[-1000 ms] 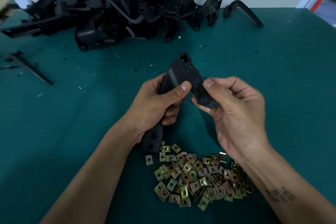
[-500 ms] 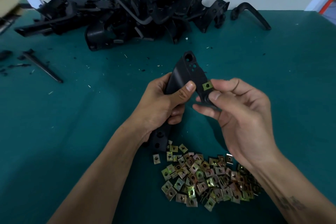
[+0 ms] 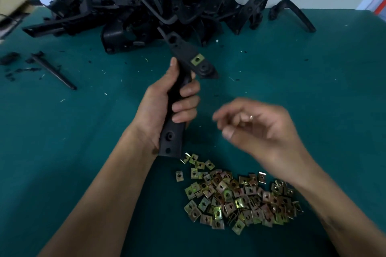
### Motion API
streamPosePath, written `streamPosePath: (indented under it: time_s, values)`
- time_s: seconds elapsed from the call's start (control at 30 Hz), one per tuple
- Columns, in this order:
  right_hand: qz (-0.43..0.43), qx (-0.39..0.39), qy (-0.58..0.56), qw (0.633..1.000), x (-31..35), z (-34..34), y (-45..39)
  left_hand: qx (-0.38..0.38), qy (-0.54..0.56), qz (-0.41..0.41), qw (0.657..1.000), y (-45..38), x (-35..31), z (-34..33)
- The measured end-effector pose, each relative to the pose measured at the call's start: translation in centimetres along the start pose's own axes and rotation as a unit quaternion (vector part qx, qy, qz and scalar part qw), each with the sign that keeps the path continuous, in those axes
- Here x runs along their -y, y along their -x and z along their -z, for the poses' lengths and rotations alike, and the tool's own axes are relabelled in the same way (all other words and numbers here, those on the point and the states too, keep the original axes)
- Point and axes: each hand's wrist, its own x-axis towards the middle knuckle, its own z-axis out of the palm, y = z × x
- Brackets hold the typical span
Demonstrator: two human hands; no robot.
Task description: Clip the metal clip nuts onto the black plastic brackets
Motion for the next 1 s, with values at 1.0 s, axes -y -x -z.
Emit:
streamPosePath:
  time_s: [1.0]
  values:
    - [-0.056,-0.161,-0.265,0.949,-1.6,1.4,-1.6,0.037,-0.281,0.039,0.958,0.2,0.2,1.4]
